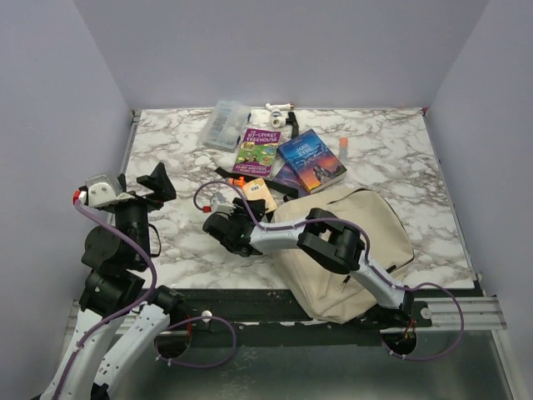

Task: Pack the student bag
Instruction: Pick up the stationery from the center of the board.

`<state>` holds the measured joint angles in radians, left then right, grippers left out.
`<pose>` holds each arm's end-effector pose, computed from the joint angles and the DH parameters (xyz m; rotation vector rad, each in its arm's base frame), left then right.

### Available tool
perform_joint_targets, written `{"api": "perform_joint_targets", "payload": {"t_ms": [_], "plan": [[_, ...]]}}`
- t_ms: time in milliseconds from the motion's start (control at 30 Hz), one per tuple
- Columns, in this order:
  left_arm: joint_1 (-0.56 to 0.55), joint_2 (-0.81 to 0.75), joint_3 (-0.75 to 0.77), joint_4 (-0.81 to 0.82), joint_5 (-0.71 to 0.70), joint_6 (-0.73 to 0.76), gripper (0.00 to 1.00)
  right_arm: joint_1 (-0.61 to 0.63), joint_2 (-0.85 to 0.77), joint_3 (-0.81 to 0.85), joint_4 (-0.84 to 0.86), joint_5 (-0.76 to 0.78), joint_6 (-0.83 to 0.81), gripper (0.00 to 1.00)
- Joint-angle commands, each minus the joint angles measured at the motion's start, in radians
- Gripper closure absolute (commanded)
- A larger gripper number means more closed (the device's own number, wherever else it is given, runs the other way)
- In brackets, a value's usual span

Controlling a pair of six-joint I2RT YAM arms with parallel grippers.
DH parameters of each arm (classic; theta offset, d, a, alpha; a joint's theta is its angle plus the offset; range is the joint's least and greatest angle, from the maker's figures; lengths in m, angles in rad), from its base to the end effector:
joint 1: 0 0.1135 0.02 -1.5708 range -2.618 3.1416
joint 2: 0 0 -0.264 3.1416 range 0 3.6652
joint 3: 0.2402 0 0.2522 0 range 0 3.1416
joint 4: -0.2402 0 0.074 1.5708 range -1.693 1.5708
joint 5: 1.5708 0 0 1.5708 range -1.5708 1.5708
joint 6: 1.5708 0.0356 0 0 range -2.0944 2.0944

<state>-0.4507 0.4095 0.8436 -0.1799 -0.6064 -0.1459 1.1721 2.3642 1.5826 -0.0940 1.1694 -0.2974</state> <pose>0.0761 -0.0143 0.4020 -0.3135 1.3269 -0.1024 0.2168 0.4302 0.1012 -0.9431 1.7290 -0.8545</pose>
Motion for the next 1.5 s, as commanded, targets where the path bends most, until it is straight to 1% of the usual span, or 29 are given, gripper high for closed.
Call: {"api": "perform_joint_targets", "payload": {"t_ms": [0,133,267,400,467,633,733,800,933,1067,1167,1300,1400,1467], "plan": [[0.007,0.015,-0.009,0.018,0.019,-0.001,0.02,-0.013,0.044,-0.024,0.058,-0.01,-0.022,0.52],[0.007,0.025,-0.01,0.019,0.031,-0.003,0.02,-0.015,0.044,-0.037,0.124,-0.008,-0.058,0.61],[0.007,0.025,-0.012,0.018,0.034,-0.003,0.02,-0.014,0.033,-0.022,0.118,-0.001,-0.061,0.76],[0.009,0.029,-0.012,0.02,0.029,-0.001,0.02,-0.012,-0.034,-0.005,0.009,0.005,0.008,0.86],[0.009,0.031,-0.012,0.02,0.038,-0.002,0.02,-0.011,-0.084,-0.018,-0.02,0.004,0.027,0.88],[0.009,0.04,-0.01,0.017,0.05,-0.008,0.02,-0.001,-0.206,-0.012,-0.179,-0.036,0.146,0.95],[0.009,0.036,-0.015,0.017,0.047,-0.012,0.02,0.002,-0.283,0.019,-0.306,-0.126,0.263,0.98],[0.009,0.038,-0.016,0.016,0.042,-0.013,0.02,0.001,-0.339,0.028,-0.356,-0.213,0.33,0.99],[0.009,0.041,-0.018,0.017,0.046,-0.019,0.02,-0.012,-0.474,-0.031,-0.319,-0.387,0.387,0.99],[0.009,0.046,-0.02,0.016,0.045,-0.021,0.02,-0.067,-0.579,-0.068,-0.344,-0.592,0.493,0.99],[0.009,0.052,-0.024,0.017,0.049,-0.022,0.02,-0.144,-0.695,-0.149,-0.336,-0.796,0.564,0.99],[0.009,0.09,-0.01,0.006,0.114,-0.033,0.02,-0.288,-0.884,-0.293,-0.344,-0.967,0.625,0.99],[0.009,0.137,-0.001,-0.005,0.212,-0.058,0.02,-0.413,-1.023,-0.411,-0.378,-1.039,0.661,0.99],[0.009,0.183,0.015,-0.014,0.32,-0.074,0.02,-0.462,-1.096,-0.461,-0.433,-0.998,0.682,0.99]]}}
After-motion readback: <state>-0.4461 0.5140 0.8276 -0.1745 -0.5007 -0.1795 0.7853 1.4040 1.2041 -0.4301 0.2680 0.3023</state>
